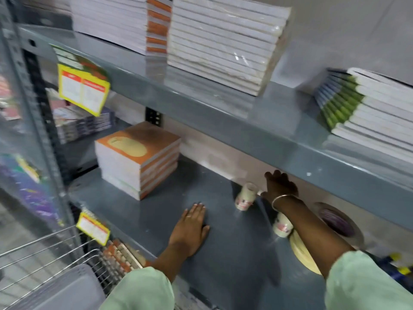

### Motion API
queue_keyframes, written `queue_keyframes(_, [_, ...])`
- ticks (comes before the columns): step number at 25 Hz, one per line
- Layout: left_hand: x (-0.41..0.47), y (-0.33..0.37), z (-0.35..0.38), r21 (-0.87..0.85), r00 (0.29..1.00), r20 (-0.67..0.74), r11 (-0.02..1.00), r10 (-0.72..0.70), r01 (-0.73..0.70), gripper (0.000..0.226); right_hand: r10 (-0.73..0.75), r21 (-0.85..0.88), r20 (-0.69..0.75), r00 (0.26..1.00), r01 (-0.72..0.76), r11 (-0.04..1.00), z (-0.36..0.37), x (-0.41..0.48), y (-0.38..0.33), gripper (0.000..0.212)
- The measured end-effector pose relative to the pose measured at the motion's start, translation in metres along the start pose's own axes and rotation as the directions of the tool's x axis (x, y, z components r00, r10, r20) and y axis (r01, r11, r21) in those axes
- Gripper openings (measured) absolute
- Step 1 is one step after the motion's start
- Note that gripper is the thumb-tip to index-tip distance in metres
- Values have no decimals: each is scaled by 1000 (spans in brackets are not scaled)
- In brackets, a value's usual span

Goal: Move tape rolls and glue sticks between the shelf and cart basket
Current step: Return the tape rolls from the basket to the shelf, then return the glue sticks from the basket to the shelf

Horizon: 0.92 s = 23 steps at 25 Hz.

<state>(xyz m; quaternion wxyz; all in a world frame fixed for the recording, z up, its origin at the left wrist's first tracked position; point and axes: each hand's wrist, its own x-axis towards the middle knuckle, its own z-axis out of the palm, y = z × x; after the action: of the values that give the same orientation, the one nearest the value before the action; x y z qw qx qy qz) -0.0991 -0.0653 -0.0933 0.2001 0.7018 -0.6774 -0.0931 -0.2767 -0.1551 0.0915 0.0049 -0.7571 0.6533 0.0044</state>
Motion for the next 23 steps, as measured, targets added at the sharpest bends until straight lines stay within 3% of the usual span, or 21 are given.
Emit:
queue_keyframes(2, [-13,0,-15,-197,991,-133,980,-34,7,55,-83,68,-100,992,90,994,-1,-5,-26,50])
queue_keyframes(4, [-37,-18,-34,-343,948,-262,936,-180,83,49,-197,167,-237,951,240,956,2,-17,-71,27])
queue_keyframes(7, [-88,-69,-62,-450,841,-374,869,-390,203,35,-292,434,-303,907,404,805,11,-45,-148,10])
queue_keyframes(9, [-134,-113,-80,-517,753,-385,800,-534,303,22,-382,543,-289,878,479,690,31,-67,-206,11])
queue_keyframes(12, [-208,-177,-94,-597,539,-316,605,-781,527,11,-536,642,-211,818,529,555,80,-108,-298,16])
queue_keyframes(14, [-257,-214,-90,-588,409,-189,436,-893,682,12,-612,680,-86,786,495,541,125,-140,-346,17])
queue_keyframes(17, [-329,-261,-58,-426,233,47,191,-971,884,14,-687,665,189,702,423,616,211,-192,-402,14])
queue_keyframes(20, [-385,-287,-7,-299,135,183,76,-974,951,36,-647,590,481,591,328,738,308,-240,-425,18])
queue_keyframes(23, [-412,-303,51,-288,78,302,-14,-950,957,29,-537,445,687,490,300,844,401,-279,-429,28])
